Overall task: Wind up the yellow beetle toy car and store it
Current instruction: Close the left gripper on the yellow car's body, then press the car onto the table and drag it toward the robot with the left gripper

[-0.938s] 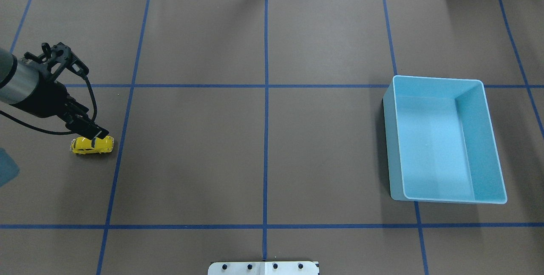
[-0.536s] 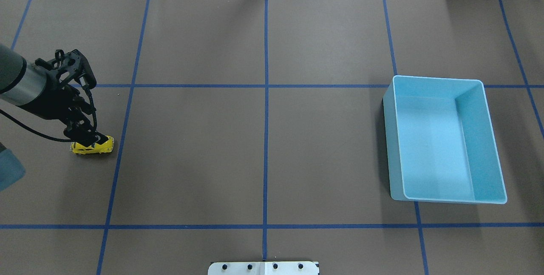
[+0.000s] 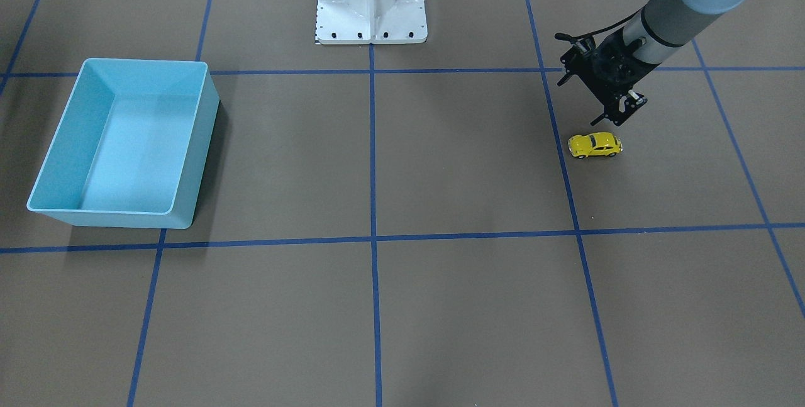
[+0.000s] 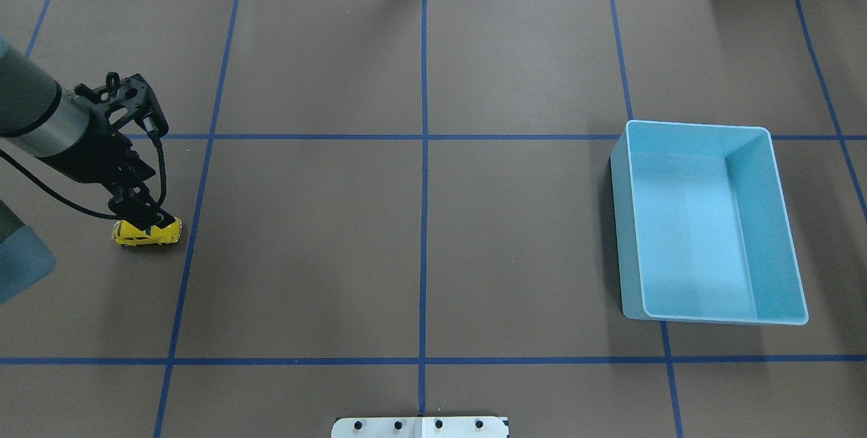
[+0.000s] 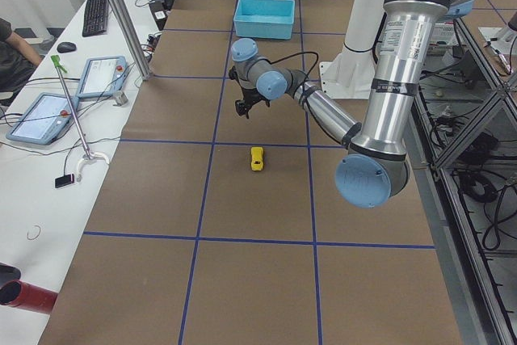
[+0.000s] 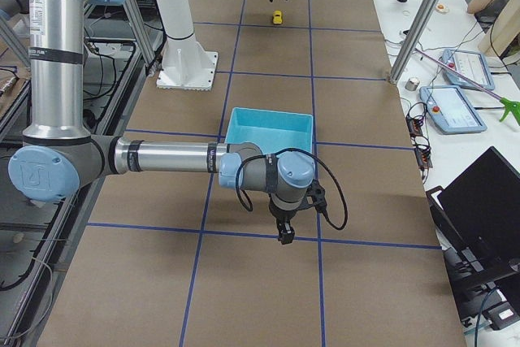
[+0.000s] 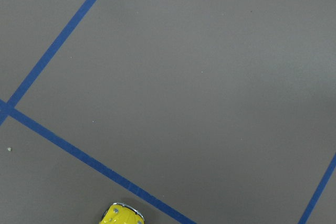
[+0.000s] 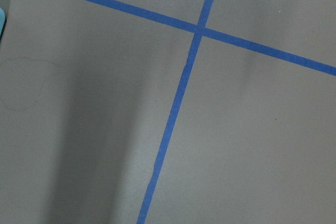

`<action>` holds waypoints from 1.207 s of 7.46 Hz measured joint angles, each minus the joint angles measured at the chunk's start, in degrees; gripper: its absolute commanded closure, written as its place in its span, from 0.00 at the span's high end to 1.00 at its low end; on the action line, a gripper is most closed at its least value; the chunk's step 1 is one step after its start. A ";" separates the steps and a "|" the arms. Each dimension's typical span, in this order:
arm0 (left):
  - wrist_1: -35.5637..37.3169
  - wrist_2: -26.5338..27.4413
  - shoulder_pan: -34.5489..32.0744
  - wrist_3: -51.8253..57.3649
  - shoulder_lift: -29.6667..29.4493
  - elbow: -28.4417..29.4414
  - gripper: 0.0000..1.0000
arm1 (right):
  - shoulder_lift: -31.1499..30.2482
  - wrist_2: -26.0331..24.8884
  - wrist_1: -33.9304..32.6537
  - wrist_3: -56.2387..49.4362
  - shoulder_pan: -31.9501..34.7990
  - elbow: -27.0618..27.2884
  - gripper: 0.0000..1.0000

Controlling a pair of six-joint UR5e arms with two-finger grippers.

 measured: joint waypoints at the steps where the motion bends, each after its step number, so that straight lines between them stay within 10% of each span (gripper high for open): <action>1: 3.28 2.74 1.13 5.94 -1.82 0.63 1.00 | -0.01 -0.04 0.04 0.00 0.00 0.01 1.00; 4: 11.98 15.64 6.79 18.15 -5.44 1.06 1.00 | -0.05 -0.07 0.05 0.00 0.00 0.01 1.00; 9: 22.81 20.08 8.21 22.11 -5.60 0.68 1.00 | -0.07 -0.07 0.02 0.00 0.00 0.01 1.00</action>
